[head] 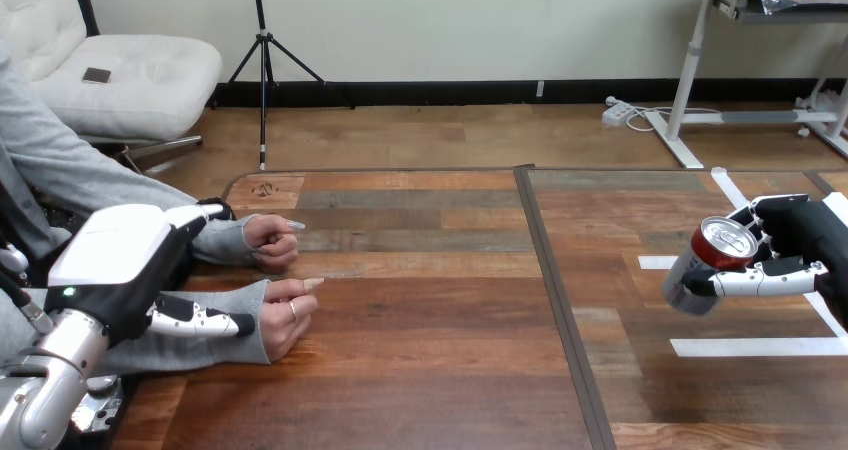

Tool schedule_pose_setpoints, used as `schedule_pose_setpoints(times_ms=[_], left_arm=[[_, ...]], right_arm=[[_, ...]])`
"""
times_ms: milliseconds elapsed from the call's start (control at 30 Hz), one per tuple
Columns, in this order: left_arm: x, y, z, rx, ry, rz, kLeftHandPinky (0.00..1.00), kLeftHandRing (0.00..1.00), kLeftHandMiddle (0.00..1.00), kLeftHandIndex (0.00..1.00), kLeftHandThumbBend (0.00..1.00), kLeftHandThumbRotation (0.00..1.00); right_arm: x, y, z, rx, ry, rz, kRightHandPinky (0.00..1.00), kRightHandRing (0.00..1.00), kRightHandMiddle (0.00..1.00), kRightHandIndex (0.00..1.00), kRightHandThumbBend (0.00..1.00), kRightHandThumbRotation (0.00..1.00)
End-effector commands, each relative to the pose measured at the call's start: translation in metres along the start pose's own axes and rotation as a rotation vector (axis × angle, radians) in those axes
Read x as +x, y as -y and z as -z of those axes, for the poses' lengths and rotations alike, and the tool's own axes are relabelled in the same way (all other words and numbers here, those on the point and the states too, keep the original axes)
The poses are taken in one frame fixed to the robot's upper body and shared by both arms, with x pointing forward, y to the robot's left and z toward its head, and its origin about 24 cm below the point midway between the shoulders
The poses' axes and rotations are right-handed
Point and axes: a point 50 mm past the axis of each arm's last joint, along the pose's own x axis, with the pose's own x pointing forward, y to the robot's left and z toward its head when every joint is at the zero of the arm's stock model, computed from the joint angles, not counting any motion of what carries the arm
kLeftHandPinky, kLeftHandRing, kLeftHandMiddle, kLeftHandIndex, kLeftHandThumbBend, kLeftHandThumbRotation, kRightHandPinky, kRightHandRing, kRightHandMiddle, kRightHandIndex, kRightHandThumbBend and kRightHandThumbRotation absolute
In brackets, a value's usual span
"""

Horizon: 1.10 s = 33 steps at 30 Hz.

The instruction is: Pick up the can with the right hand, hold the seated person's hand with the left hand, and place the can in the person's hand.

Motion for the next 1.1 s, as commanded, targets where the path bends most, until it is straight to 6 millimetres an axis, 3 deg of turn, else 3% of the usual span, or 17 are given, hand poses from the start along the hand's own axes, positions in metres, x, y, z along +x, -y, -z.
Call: schedule_pose_setpoints(times_ms=[0, 500, 1067], left_arm=[[0.0163, -0.0268, -0.0007, 0.054, 0.035, -0.047, 0.77, 0.82, 0.85, 0.83, 1.0, 0.45], [0.0175, -0.025, 0.0015, 0.068, 0.046, 0.052, 0.76, 0.82, 0.84, 0.83, 1.0, 0.45], [0.015, -0.0226, 0.0043, 0.1, 0.043, 0.123, 0.74, 0.8, 0.82, 0.81, 1.0, 0.46]], right_arm=[[0.0161, 0.0128, -0.0347, 0.036, 0.139, 0.072, 0.29, 0.32, 0.38, 0.41, 0.86, 0.0], [0.0147, 0.0144, -0.0342, 0.049, 0.147, 0.078, 0.32, 0.35, 0.39, 0.41, 0.85, 0.0], [0.0142, 0.0141, -0.0326, 0.052, 0.141, 0.082, 0.25, 0.29, 0.37, 0.41, 0.85, 0.0]])
